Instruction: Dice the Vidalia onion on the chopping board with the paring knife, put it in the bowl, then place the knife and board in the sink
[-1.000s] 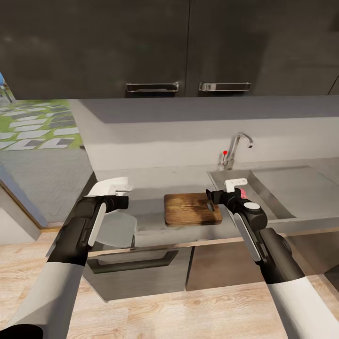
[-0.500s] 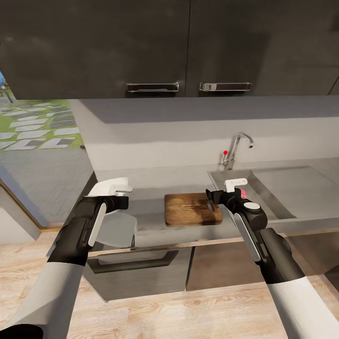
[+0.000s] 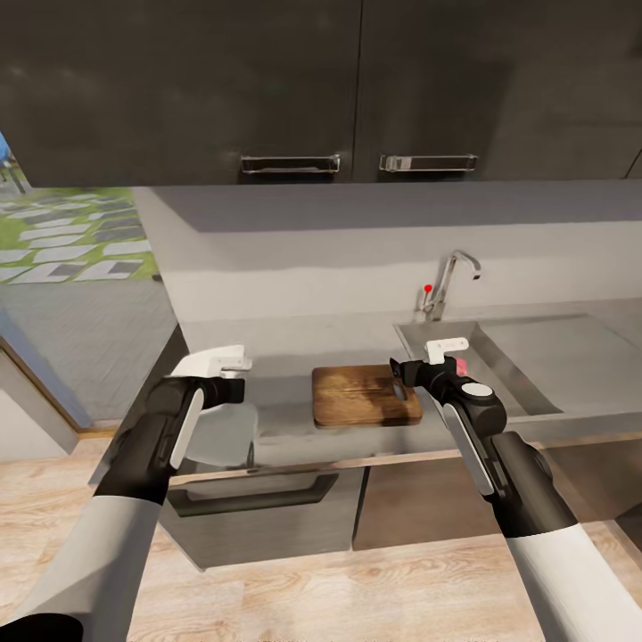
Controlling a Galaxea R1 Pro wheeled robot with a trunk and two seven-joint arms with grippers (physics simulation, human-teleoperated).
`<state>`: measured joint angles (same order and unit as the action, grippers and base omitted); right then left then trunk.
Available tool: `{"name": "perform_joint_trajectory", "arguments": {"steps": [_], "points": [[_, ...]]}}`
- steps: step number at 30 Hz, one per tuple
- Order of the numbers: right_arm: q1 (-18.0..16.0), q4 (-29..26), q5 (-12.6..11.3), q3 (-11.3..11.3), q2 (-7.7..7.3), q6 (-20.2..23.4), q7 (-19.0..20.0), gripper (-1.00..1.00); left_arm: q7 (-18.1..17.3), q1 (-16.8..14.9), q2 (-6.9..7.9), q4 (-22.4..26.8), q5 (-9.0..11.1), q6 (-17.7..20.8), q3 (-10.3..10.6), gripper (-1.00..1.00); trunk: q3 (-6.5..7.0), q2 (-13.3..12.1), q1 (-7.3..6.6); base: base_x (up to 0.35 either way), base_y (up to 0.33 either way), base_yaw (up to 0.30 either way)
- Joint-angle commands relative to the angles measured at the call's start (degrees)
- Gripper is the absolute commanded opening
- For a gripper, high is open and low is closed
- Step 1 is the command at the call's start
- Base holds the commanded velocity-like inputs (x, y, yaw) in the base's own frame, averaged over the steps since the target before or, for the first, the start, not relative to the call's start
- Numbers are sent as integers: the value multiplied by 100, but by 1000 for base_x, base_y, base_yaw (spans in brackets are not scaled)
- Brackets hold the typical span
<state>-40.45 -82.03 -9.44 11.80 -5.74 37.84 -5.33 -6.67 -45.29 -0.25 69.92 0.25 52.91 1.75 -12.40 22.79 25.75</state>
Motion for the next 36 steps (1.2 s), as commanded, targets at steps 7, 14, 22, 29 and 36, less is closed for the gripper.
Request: {"name": "perform_joint_trajectory", "arguments": {"steps": [7, 14, 22, 29, 36], "points": [[-7, -6, -58, 12, -6, 22, -56, 100, -2, -6, -3, -197, -8, 26, -17, -100, -47, 13, 3, 0, 0, 0], [-7, -6, -58, 7, -6, 22, -56, 100, 62, -6, -10, -299, -8, 33, -17, -100, -57, 13, 3, 0, 0, 0], [-7, -6, -58, 6, -6, 22, -56, 100, 128, -6, -39, -352, -8, 43, -17, -100, -75, 13, 3, 0, 0, 0], [-7, -10, -58, 6, -6, 22, -56, 100, 131, -6, -43, -354, -8, 44, -17, -100, -76, 13, 3, 0, 0, 0], [-7, -14, -58, 6, -6, 22, -56, 100, 128, -6, -40, -350, -8, 36, -17, -100, -77, 13, 3, 0, 0, 0]]}}
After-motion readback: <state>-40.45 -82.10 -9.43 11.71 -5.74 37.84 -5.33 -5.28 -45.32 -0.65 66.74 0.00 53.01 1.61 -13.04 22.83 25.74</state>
